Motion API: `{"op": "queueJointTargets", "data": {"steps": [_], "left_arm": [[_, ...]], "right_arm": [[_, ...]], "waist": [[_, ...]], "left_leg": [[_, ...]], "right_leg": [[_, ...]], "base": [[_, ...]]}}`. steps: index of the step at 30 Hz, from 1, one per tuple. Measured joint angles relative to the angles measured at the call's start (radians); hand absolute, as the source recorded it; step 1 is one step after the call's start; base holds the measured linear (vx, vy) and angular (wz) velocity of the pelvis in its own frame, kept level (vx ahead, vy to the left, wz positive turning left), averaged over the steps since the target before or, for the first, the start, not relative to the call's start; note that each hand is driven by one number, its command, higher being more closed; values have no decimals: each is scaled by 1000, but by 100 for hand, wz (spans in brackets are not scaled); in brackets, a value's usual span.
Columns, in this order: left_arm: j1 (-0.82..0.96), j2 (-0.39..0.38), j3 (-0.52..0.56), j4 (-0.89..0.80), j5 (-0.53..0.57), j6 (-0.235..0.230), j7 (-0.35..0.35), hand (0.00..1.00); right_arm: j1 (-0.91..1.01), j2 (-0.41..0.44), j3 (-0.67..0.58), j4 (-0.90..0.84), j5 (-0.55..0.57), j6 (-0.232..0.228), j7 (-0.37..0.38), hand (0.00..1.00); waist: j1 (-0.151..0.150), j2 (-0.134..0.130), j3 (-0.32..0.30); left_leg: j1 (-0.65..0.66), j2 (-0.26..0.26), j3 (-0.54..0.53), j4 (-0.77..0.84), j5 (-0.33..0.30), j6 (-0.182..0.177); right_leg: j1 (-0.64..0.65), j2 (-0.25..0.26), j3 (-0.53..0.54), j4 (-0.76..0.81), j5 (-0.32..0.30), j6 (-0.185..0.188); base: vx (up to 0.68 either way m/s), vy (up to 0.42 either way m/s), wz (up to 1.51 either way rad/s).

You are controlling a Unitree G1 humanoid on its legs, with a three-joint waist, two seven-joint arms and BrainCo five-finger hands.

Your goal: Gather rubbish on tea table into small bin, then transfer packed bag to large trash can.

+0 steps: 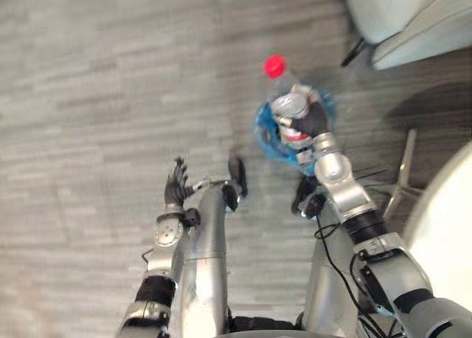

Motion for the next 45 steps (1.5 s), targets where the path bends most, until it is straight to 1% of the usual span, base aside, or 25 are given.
{"op": "queueJointTargets", "data": {"steps": [1, 2, 3, 4, 9, 12, 14, 17, 19, 23, 24, 26, 27, 28, 29, 30, 31, 32, 34, 36, 38, 40, 42, 43, 45], "left_arm": [[26, 0, 2, -10, -12, 0, -14, 0], [53, -5, 1, -26, -20, 0, -39, 0], [56, -8, 0, -30, -23, 0, -44, 0], [65, -22, -3, -50, -31, -1, -62, 0], [66, -51, -7, -80, -34, -3, -105, 0], [68, -51, -7, -85, -50, -3, -119, 0], [69, -51, -7, -93, -50, -3, -120, 0], [84, -51, -7, -132, -50, -3, -119, 0], [109, -50, -7, -170, -48, -2, -118, 0], [109, -50, -8, -200, -8, 11, -116, 0], [109, -50, -7, -205, -3, 13, -116, 0], [107, -49, 1, -238, 51, 38, -115, 0], [102, -49, 5, -234, 58, 38, -115, 0], [59, -45, 25, -195, 79, 37, -116, 0], [-95, -24, 76, -35, 112, 50, -109, 0], [-168, -15, 87, 49, 131, 56, -85, 0], [-312, 3, 106, 200, 161, 64, -27, 0], [-378, 13, 107, 269, 179, 69, -2, 0], [-532, 37, 88, 481, 235, 76, 63, 0], [-623, 13, 84, 591, 262, 83, 103, 0], [-713, 19, 84, 644, 244, 95, 117, 0], [-811, 68, 85, 675, 210, 95, 130, 0], [-851, 100, 87, 689, 203, 94, 143, 0], [-864, 102, 88, 706, 192, 94, 148, 0], [-879, 97, 87, 734, 184, 95, 151, 0]], "right_arm": [[-13, -24, 0, 10, 0, 0, -1, 100], [-37, -50, 4, 22, 1, 0, -1, 100], [-41, -55, 5, 22, 1, 0, -1, 100], [-60, -77, 5, 29, 1, -3, -4, 0], [-101, -145, 1, 108, 16, -5, -15, 0], [-75, -145, 0, 102, 43, -8, -16, 0], [-48, -144, -4, 74, 40, -12, -18, 0], [47, -126, -27, -61, 23, -14, -28, 0], [121, -85, -42, -175, -68, -14, -50, 0], [219, -29, -66, -307, -236, -14, -73, 0], [231, -24, -66, -318, -253, -14, -77, 0], [301, -4, -64, -350, -329, -13, -75, 0], [305, -1, -61, -349, -336, -11, -73, 0], [316, 12, -55, -348, -362, -7, -65, 0], [328, 21, -16, -347, -391, -1, -54, 0], [329, 24, 4, -347, -398, -1, -46, 0], [331, 43, 49, -343, -403, -3, -34, 0], [330, 52, 73, -335, -405, -5, -31, 0], [283, 75, 166, -264, -409, -13, -18, 0], [238, 89, 212, -182, -440, -10, -14, 0], [187, 102, 234, -112, -443, -2, -14, 0], [96, 126, 252, -27, -451, 13, -15, 0], [19, 149, 249, 41, -462, 28, -15, 0], [-25, 153, 246, 89, -470, 42, -15, 100], [-84, 154, 244, 157, -471, 65, -15, 100]], "waist": [[3, 1, 0], [4, 1, 1], [4, 1, 0], [6, 1, 0], [22, 1, 1], [19, 1, 0], [14, 1, 0], [8, 1, -1], [-11, 1, -1], [-13, 0, -5], [-12, 1, -9], [-13, -3, -45], [-14, -5, -46], [-16, -9, -49], [-18, -11, -50], [-24, -13, -50], [-46, -29, -57], [-52, -38, -61], [-89, -78, -65], [-94, -91, -59], [-97, -103, -49], [-107, -120, -30], [-114, -129, -9], [-114, -128, -5], [-113, -129, 8]], "left_leg": [[-24, -1, 5, 1, 1, 0], [-58, 0, 12, 8, 26, 11], [-65, 0, 11, 11, 28, 14], [-95, 0, 10, 25, 30, 18], [-148, -1, 14, 59, 35, 27], [-149, 2, 8, 60, 32, 22], [-149, 6, 5, 60, 32, 22], [-148, 16, 1, 65, 32, 23], [-139, 17, -9, 66, 33, 22], [-86, 18, -12, 52, 34, 19], [-83, 18, -13, 49, 35, 19], [-68, 22, -14, 26, 38, 13], [-65, 25, -14, 25, 38, 13], [-55, 41, -13, 25, 37, 13], [-34, 62, -12, 17, 35, 17], [-27, 71, -10, 16, 35, 18], [-22, 72, -7, 12, 39, 22], [-22, 75, -7, 11, 39, 22], [-24, 98, -8, 6, 38, 15], [-28, 121, -6, 5, 38, 15], [-33, 125, -4, 3, 44, 16], [-49, 129, -7, -2, 50, 6], [-64, 133, -8, -4, 54, 5], [-83, 134, -10, -5, 60, 14], [-103, 133, -12, -7, 67, 22]], "right_leg": [[-23, -11, -1, 9, 1, -1], [-56, -18, 4, 30, -7, 0], [-62, -19, 4, 34, -10, 3], [-88, -25, 6, 52, -17, 3], [-152, -29, 31, 104, -40, 2], [-155, -26, 27, 114, -48, -7], [-155, -23, 24, 116, -49, -9], [-151, -11, 21, 116, -49, -9], [-131, -10, 8, 113, -50, -12], [-79, -6, 2, 99, -51, -17], [-74, -5, 0, 95, -50, -17], [-55, 5, -7, 64, -44, -20], [-50, 9, -8, 59, -41, -20], [-37, 24, -13, 42, -33, -23], [-14, 52, -12, 15, -22, -16], [-7, 60, -12, 8, -18, -15], [-7, 63, -10, 5, -8, -28], [-7, 66, -10, 3, -7, -29], [-9, 93, -11, -22, 2, -26], [-11, 116, -14, -44, 24, -39], [-21, 121, -11, -44, 30, -43], [-38, 126, -11, -45, 35, -47], [-53, 129, -16, -48, 38, -48], [-68, 129, -21, -50, 40, -49], [-85, 128, -25, -50, 41, -49]], "base": [[-40, -1, 38], [-28, -10, 34], [-29, -11, 30], [-38, -1, 19], [-52, -2, 9], [-79, -21, 1], [-68, -7, -4], [-65, 5, -8], [-60, 8, -2], [-55, 4, -1], [-56, 5, -1], [-52, 12, -4], [-48, 16, -21], [-29, 14, -47], [-46, 18, -54], [-54, 12, -45], [-38, 5, -19], [-42, -3, -23], [-63, -7, -34], [-61, 7, -35], [-51, 11, -16], [-54, 4, -4], [-52, 6, -3], [-49, 12, -2], [-38, 22, 4]]}}
